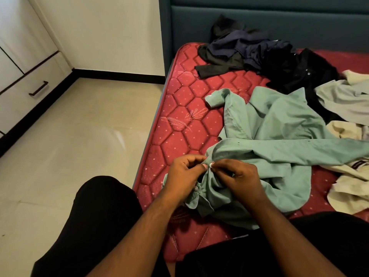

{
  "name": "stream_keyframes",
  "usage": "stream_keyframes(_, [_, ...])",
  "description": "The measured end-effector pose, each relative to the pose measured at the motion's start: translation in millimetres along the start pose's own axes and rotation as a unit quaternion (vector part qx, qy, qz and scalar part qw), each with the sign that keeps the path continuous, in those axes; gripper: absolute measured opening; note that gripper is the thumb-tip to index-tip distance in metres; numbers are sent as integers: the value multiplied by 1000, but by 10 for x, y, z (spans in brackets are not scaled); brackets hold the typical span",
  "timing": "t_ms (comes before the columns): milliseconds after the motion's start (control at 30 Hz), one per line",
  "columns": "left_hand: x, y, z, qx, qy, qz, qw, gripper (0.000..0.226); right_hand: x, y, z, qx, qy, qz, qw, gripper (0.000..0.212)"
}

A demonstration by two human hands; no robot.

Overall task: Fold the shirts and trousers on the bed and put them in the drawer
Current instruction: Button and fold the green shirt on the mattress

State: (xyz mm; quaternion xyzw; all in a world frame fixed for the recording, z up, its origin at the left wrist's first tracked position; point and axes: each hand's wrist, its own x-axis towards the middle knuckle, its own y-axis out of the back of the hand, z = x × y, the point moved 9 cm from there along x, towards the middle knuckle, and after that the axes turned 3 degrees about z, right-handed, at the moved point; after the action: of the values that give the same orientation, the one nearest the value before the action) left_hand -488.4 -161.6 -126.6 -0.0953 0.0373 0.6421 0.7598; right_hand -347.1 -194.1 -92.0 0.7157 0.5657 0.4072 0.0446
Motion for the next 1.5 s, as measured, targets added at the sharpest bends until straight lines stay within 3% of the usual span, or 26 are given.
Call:
stream_keyframes(167, [-5,-19,0,11,-29,-5,1000,13,8,-21,127,76,-86,-2,993,13])
stream_keyframes(333, [-4,28,-12,68,-76,12,995,19,-10,-49,174,112,-117,-2,987,32])
stream_keyframes(433, [-59,63,84,168,-172,42,970,18,-11,-130,148,62,-68,-58,994,47])
stream_keyframes(567, [-151,73,134,235,-257,81,934,17,23,-166,131,-34,-5,-80,996,34])
stream_keyframes(733, [-182,108,120,227,-275,127,926,12,-9,-154,39,-131,57,-46,989,29])
stream_keyframes(900, [-196,42,66,202,-249,130,938,7,-35,-82,-38,-192,18,20,981,22])
stream_keyframes(1067, [-165,-20,-27,218,-179,84,956,13,-6,-113,-84,-201,-21,24,979,18])
stream_keyframes(1167, [-207,-28,-87,335,-176,47,925,18,36,-236,68,-128,-55,-108,984,23])
stream_keyframes(1267, [-153,-14,-14,433,-230,-17,871,27,-31,-361,306,-19,-168,-284,944,39])
stream_keyframes(1333, [-75,-60,54,504,-278,-86,813,27,-41,-355,359,-17,-175,-327,929,36])
stream_keyframes(1400, [-23,2,162,545,-317,-138,764,35,-36,-319,397,-133,-124,-364,914,26])
stream_keyframes(1433, [-1,90,222,554,-333,-148,749,40,-20,-278,412,-192,-98,-365,906,17])
stream_keyframes(1500, [74,320,318,562,-337,-146,741,47,36,-156,390,-170,-109,-316,927,11])
